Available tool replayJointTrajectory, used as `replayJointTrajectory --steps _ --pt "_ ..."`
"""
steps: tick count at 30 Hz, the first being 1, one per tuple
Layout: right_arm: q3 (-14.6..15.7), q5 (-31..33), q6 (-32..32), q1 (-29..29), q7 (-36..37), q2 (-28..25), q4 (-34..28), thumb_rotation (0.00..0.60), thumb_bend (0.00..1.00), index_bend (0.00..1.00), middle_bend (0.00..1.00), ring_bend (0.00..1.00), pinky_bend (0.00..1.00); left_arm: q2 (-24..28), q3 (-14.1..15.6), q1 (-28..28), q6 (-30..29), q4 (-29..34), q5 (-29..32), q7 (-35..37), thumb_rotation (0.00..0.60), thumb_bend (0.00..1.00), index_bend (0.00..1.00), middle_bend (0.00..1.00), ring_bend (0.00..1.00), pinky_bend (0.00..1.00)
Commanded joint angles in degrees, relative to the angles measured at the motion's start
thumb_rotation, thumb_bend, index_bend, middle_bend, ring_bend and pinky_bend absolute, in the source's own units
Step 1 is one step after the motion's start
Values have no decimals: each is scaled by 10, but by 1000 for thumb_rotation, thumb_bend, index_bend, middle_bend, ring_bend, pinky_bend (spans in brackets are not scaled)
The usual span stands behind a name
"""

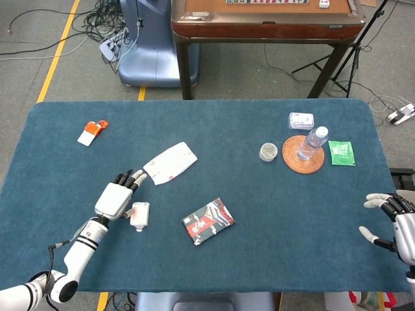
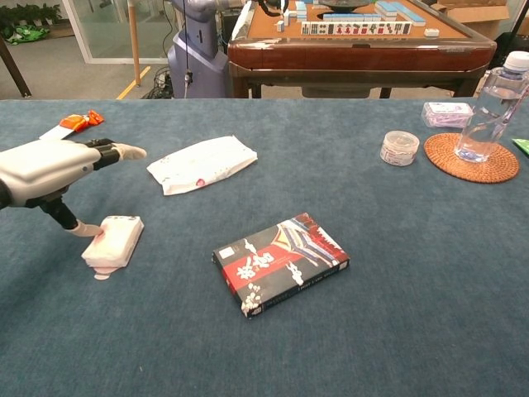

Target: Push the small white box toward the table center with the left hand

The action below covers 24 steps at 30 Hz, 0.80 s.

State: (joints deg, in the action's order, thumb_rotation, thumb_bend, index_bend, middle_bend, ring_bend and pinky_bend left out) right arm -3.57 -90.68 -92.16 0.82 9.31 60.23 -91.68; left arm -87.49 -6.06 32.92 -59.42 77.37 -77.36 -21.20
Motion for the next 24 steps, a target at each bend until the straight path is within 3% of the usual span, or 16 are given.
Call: replayJointTrajectory --steps 1,16,24 --pt "0 0 0 0 -1 0 0 600 70 439 355 256 382 -1 -3 5 4 3 2 0 600 0 0 0 0 150" --pt "0 0 4 2 -1 1 1 600 70 439 355 256 382 -21 -21 39 17 24 23 -27 600 0 0 0 0 155" --pt "1 -3 2 1 5 -1 0 600 70 439 355 256 381 13 -11 24 -18 80 23 -60 600 0 0 0 0 163"
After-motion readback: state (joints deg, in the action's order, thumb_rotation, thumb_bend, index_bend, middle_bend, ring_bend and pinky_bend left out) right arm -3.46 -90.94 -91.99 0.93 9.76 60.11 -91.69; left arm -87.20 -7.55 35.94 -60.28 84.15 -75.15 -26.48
